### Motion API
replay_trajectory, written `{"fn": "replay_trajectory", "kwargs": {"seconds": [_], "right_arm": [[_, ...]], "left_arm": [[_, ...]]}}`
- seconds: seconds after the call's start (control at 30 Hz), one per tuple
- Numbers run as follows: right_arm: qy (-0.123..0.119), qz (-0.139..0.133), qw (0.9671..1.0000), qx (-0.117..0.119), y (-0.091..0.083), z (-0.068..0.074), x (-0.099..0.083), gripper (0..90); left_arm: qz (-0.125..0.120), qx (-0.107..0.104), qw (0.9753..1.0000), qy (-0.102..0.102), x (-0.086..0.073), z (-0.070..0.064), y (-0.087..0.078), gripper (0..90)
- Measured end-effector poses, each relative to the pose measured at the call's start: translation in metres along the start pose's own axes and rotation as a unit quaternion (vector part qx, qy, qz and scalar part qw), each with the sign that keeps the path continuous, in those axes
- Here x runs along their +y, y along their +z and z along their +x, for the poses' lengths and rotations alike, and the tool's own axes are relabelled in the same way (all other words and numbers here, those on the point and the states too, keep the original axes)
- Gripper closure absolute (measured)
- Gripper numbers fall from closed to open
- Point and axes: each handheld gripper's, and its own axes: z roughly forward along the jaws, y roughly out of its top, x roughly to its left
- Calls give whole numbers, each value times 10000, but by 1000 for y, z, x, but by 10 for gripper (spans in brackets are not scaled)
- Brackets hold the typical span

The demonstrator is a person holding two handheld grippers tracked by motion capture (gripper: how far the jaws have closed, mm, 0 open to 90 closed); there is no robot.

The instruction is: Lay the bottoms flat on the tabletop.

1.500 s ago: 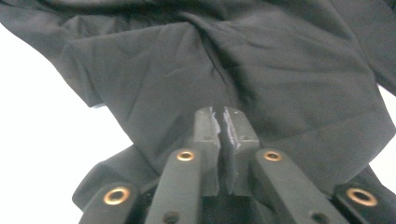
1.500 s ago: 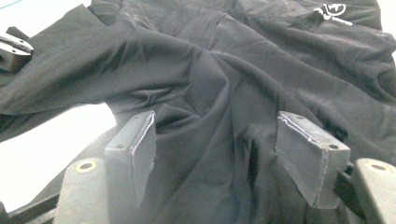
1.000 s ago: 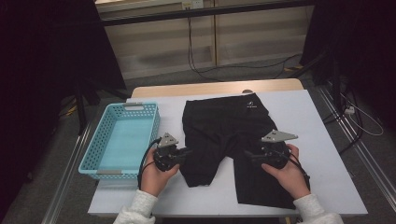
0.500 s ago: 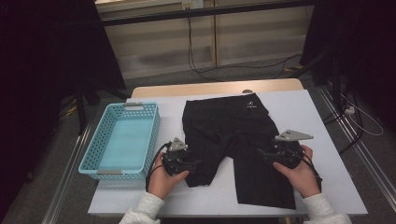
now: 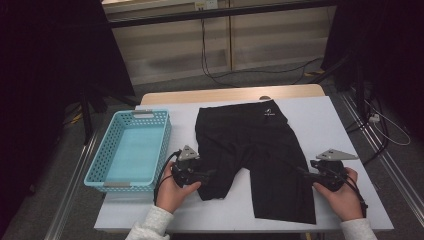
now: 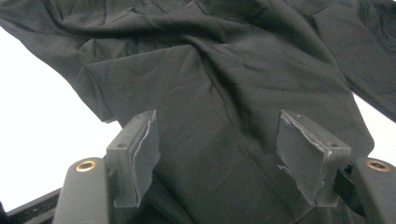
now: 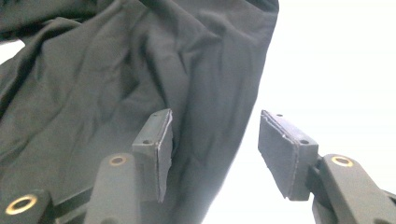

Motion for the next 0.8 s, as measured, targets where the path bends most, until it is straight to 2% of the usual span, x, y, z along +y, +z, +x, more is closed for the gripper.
{"fn": "replay_trajectory", "kwargs": {"seconds": [0.13, 0.23, 0.33, 0.37, 0.4, 0.47, 0.5, 0.57, 0.6, 0.67, 0.73, 0.8], "right_arm": [[109, -62, 9999, -8, -12, -4, -7, 488], [123, 64, 9999, 13, -17, -3, -13, 511], [82, 329, 9994, 66, -14, 2, -18, 586], [47, 292, 9996, 7, -14, 4, -19, 610], [66, 286, 9996, -7, -14, 5, -19, 650], [103, 260, 9994, 205, -14, 4, -20, 877], [159, 217, 9991, 332, -12, 3, -21, 896], [197, 220, 9987, 411, -12, 1, -21, 900], [218, 214, 9986, 438, -13, -2, -20, 900], [217, 196, 9991, 316, -15, -10, -20, 900], [382, 75, 9987, 323, -20, -20, -19, 900], [376, -21, 9992, 97, -24, -28, -18, 900]], "left_arm": [[-41, 17, 10000, -4, 0, 1, -4, 294], [-49, 51, 10000, -45, -2, 2, -7, 286], [-27, 48, 10000, -32, -4, 1, -8, 281], [-36, 39, 10000, -38, -4, 1, -8, 281], [-47, 41, 10000, -37, -4, 0, -8, 279], [-57, 26, 10000, -34, -3, -1, -8, 278], [-61, 27, 10000, -27, -3, -1, -8, 278], [-80, 6, 10000, -57, -2, -2, -7, 277], [-76, 6, 10000, -2, -1, -1, -7, 276], [-95, -12, 9999, -31, 0, -2, -5, 276], [-56, -22, 10000, -32, 0, -1, -4, 275], [-54, -21, 10000, 0, 0, -1, -3, 275]]}}
